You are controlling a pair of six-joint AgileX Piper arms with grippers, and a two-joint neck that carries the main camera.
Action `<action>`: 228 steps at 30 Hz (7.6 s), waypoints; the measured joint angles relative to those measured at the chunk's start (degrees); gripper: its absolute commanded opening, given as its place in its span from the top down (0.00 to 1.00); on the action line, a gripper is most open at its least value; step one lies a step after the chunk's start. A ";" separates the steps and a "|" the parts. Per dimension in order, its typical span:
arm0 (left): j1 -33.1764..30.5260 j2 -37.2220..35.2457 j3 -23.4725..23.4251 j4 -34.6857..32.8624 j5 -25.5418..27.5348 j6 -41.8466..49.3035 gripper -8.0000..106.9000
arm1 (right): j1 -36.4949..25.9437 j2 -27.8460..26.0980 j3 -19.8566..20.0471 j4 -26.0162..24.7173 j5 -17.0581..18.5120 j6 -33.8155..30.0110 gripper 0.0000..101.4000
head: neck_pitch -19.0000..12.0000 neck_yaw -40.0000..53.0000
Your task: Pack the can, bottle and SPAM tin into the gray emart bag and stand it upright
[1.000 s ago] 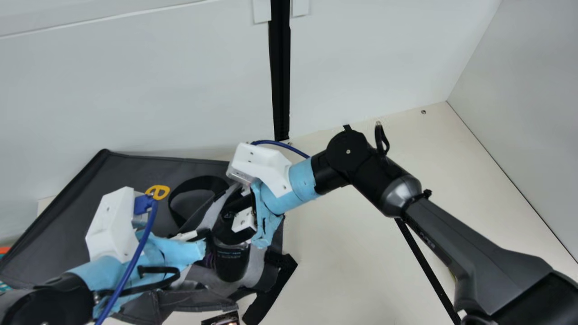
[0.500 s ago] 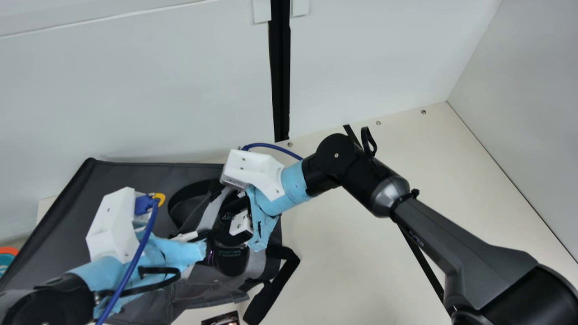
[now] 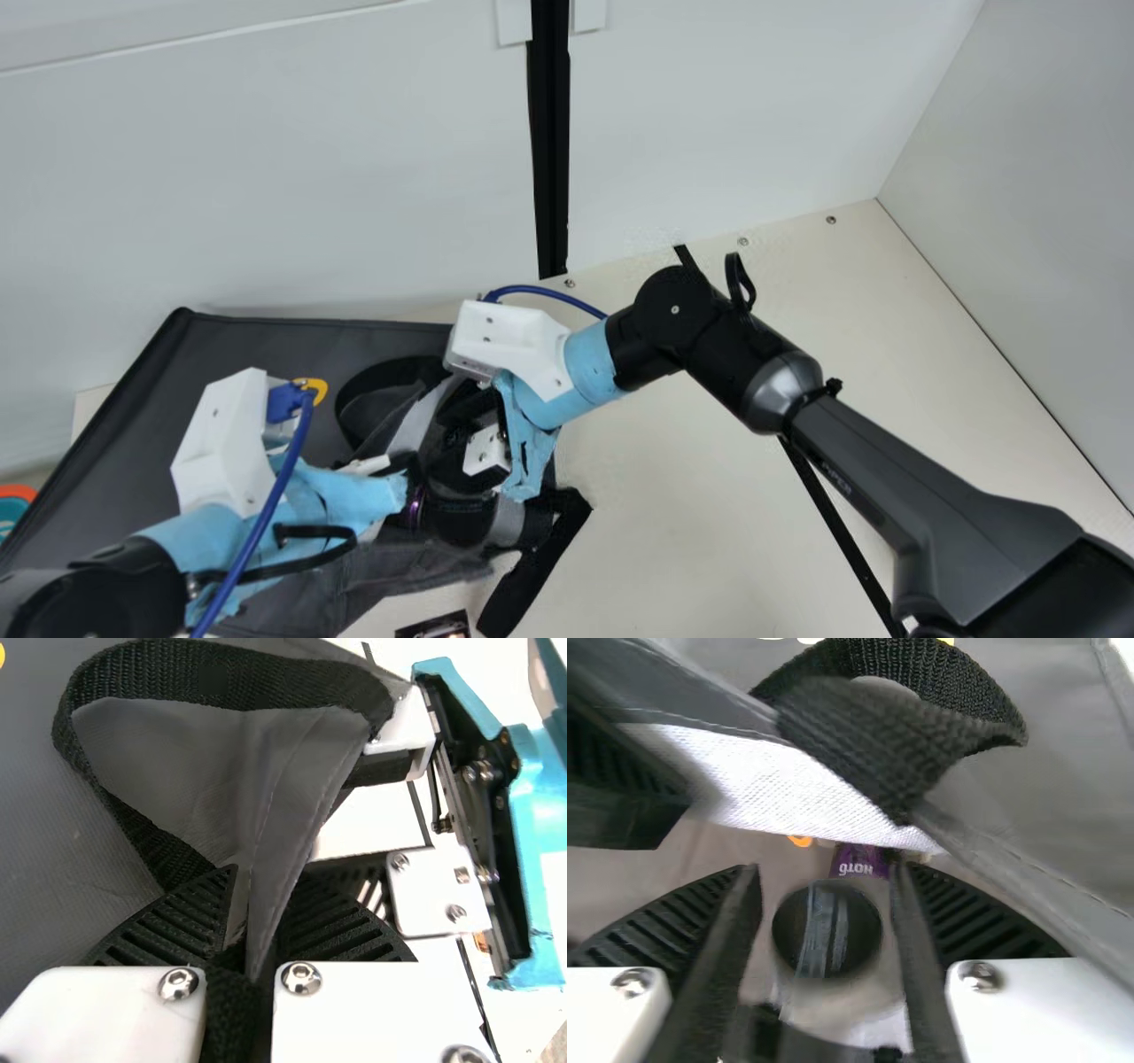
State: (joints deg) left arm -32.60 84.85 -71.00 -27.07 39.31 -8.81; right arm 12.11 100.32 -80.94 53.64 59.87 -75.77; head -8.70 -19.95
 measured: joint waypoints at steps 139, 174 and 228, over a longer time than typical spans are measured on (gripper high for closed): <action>0.00 0.00 0.00 0.00 0.11 0.00 1.00 | -44.05 -45.03 6.63 -43.53 10.09 44.18 0.06 | 0.00 0.09; 0.00 0.00 0.00 0.00 0.11 0.00 1.00 | -42.83 -55.20 14.56 -56.75 10.01 61.93 0.06 | 0.00 0.09; 0.00 0.00 0.00 0.00 0.11 0.00 1.00 | -63.88 -45.23 25.05 -42.10 9.92 32.76 0.06 | 0.00 0.00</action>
State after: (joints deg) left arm -32.60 84.85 -71.00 -27.07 39.41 -8.81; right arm -51.76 55.09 -55.88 11.55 69.79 -43.01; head -8.70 -19.95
